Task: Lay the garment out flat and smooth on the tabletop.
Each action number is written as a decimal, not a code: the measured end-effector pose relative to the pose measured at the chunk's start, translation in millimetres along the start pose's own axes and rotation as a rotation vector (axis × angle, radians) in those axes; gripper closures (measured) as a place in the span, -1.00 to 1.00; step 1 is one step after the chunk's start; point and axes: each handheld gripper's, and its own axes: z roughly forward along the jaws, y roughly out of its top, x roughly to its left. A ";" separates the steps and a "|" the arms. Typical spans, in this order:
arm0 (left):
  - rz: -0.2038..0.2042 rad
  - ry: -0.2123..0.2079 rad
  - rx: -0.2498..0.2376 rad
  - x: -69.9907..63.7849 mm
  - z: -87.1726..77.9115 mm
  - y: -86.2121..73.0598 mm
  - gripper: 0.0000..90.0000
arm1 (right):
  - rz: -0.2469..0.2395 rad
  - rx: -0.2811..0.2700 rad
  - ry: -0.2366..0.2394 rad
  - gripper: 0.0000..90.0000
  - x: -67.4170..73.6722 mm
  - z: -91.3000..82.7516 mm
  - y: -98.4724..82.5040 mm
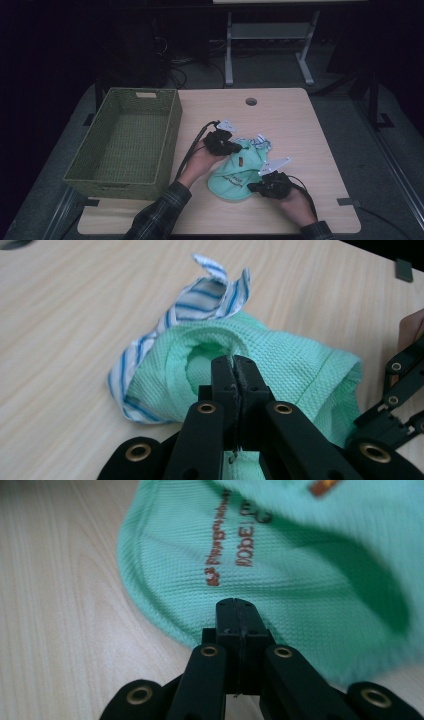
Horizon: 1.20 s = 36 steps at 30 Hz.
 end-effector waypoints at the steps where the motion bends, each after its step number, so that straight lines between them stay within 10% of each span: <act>1: -0.013 0.005 -0.006 1.4 -2.7 -0.5 0.97 | 0.001 -0.001 -0.003 1.00 -0.7 -0.6 -0.5; 17: -0.106 0.083 0.082 16.3 -20.8 -26.5 0.97 | 0.026 0.038 -0.106 1.00 -22.4 -22.7 -12.8; 36: -0.048 0.094 0.151 5.5 16.2 -44.7 0.77 | 0.052 0.049 -0.104 0.99 -31.7 -37.1 -24.6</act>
